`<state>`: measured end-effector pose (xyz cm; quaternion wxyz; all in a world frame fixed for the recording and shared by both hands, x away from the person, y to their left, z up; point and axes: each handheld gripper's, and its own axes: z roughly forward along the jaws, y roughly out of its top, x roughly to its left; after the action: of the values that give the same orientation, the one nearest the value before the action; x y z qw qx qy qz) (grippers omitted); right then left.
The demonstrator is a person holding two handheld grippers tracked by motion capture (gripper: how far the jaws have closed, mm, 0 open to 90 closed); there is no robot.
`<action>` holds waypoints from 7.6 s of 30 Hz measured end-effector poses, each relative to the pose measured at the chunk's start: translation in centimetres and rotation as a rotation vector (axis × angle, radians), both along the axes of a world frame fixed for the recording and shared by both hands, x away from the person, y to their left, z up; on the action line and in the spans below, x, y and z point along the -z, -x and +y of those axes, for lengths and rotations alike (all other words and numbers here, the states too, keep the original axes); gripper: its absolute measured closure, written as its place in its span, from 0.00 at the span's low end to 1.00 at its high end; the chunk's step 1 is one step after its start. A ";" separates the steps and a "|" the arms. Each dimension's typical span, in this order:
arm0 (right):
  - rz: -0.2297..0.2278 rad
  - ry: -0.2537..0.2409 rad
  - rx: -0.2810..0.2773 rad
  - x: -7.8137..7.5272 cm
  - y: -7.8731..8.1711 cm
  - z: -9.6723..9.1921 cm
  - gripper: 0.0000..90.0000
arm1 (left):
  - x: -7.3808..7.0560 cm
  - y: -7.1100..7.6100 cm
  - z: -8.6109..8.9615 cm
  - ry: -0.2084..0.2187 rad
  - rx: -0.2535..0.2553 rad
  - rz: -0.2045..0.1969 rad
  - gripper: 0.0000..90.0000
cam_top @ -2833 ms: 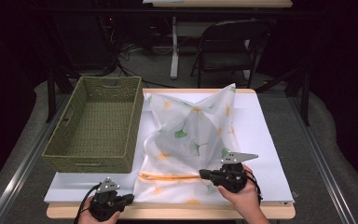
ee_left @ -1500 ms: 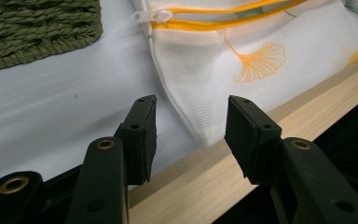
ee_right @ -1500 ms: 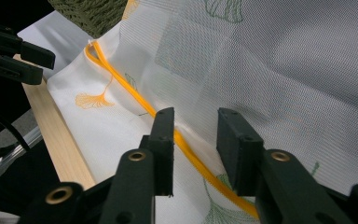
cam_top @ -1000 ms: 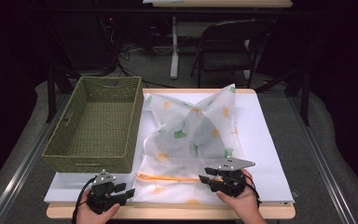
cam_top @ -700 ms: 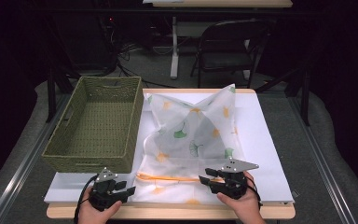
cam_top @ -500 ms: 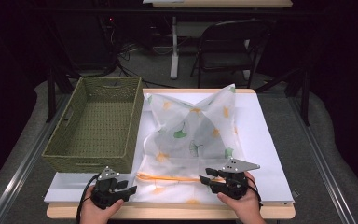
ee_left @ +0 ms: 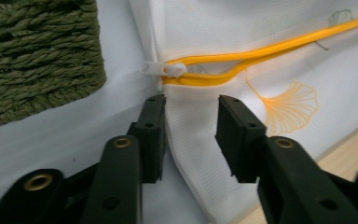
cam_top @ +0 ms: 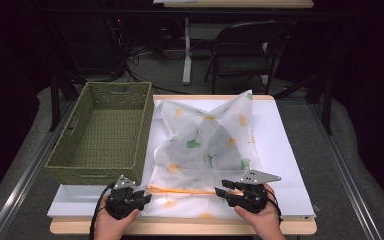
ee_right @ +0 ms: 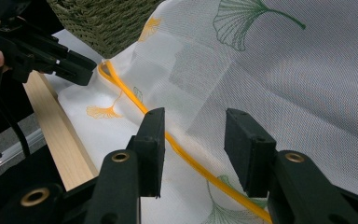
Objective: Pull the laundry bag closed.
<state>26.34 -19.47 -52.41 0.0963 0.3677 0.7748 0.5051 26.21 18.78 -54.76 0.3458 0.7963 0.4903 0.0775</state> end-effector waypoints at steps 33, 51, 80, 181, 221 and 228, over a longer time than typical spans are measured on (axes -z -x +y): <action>0.004 -0.010 -0.027 0.0 0.1 0.6 0.66 | -0.9 0.7 1.3 0.071 -0.001 -0.030 1.00; -0.016 0.005 -0.095 -1.6 0.7 2.2 0.89 | -3.1 0.8 -0.7 0.107 0.077 -0.089 1.00; 0.060 0.103 -0.175 0.9 -4.1 13.4 0.86 | 0.1 -0.4 -4.8 0.140 0.193 -0.005 1.00; 0.171 0.028 -0.210 0.9 -4.6 15.1 1.00 | -0.2 -0.1 -1.9 0.105 0.132 -0.005 0.61; 0.192 0.015 -0.204 1.9 -4.8 15.8 1.00 | -0.3 -0.6 -2.2 0.097 0.079 -0.059 0.98; 0.210 0.039 -0.176 2.5 -4.8 15.1 1.00 | -1.0 -0.2 -1.7 0.101 0.080 -0.084 0.98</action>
<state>31.18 -4.34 -54.87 -0.0231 0.3473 0.8195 0.4552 26.46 17.13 -53.77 0.4086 0.7929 0.4462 0.0720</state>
